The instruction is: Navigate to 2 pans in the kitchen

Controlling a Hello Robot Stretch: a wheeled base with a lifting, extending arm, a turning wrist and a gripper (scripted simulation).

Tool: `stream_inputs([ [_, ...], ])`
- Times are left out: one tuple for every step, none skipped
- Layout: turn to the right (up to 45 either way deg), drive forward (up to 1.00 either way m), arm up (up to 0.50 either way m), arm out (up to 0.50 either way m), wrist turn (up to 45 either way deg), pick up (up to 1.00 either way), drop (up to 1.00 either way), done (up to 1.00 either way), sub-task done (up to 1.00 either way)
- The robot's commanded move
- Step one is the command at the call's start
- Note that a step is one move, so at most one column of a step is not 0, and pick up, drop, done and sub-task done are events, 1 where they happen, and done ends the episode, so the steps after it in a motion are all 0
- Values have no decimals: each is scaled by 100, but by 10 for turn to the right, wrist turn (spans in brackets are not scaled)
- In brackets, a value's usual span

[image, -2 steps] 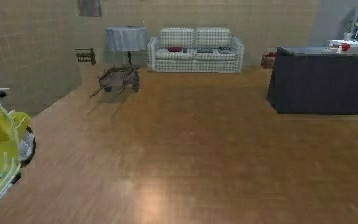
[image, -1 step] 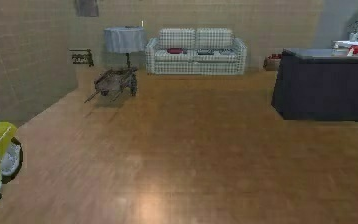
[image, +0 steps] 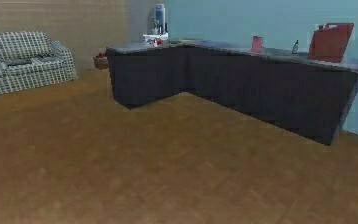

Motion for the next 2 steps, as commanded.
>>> stream_inputs([
  [360, 0, 0, 0, 0, 0, 0, 0, 0],
  [0, 100, 0, 0, 0, 0, 0, 0, 0],
])
